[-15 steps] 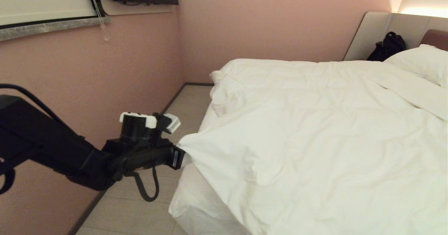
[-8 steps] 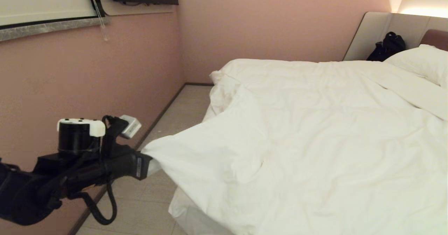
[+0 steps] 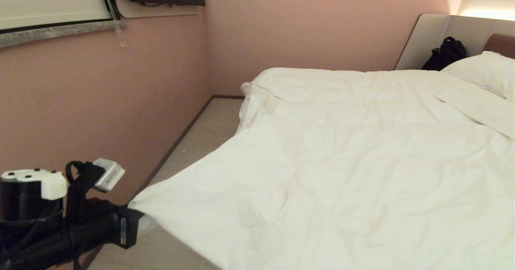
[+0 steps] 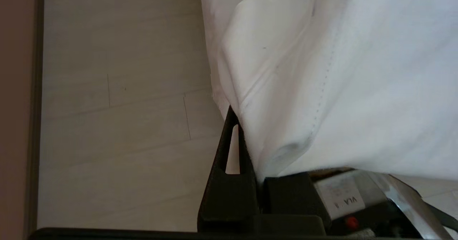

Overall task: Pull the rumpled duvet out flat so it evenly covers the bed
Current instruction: Flatten the corners of the folded blanket

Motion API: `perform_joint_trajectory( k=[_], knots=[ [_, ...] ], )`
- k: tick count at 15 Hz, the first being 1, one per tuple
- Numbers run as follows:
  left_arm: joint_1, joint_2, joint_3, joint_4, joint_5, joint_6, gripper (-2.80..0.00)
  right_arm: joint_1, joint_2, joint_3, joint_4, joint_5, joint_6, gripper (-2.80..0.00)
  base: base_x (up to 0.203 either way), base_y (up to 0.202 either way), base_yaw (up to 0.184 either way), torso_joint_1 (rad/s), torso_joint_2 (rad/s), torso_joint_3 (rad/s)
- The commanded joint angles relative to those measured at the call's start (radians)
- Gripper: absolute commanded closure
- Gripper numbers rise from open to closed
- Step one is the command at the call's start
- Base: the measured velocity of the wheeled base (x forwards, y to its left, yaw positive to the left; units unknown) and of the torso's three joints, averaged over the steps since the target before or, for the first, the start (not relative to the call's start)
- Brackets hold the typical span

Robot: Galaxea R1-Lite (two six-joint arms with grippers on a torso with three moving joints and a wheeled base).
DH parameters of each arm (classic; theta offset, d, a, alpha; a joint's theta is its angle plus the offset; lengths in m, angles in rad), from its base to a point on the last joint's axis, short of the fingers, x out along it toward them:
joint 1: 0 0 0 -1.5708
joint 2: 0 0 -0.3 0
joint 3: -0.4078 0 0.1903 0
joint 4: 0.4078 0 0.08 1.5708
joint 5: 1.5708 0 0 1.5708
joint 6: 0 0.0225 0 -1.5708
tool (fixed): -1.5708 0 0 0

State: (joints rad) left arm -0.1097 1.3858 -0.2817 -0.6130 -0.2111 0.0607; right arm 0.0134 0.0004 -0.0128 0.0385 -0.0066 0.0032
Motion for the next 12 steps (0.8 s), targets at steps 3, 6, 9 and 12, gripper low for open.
perform_joint_trajectory(
  k=[3, 6, 9, 12],
  knots=[
    [0.041, -0.203, 0.021, 0.153, 0.004, -0.051, 0.0, 0.0, 0.0, -0.001, 0.0, 0.0, 0.0, 0.0, 0.0, 0.0, 0.0, 0.0, 0.0, 0.0],
    [0.079, -0.317, 0.027, 0.274, 0.007, -0.111, 0.0, 0.0, 0.0, 0.0, 0.0, 0.0, 0.0, 0.0, 0.0, 0.0, 0.0, 0.0, 0.0, 0.0],
    [0.143, -0.39, 0.023, 0.391, 0.009, -0.149, 0.0, 0.0, 0.0, -0.001, 0.0, 0.0, 0.0, 0.0, 0.0, 0.0, 0.0, 0.0, 0.0, 0.0],
    [0.182, -0.451, 0.025, 0.462, 0.012, -0.174, 0.0, 0.0, 0.0, 0.0, 0.0, 0.0, 0.0, 0.0, 0.0, 0.0, 0.0, 0.0, 0.0, 0.0]
  ],
)
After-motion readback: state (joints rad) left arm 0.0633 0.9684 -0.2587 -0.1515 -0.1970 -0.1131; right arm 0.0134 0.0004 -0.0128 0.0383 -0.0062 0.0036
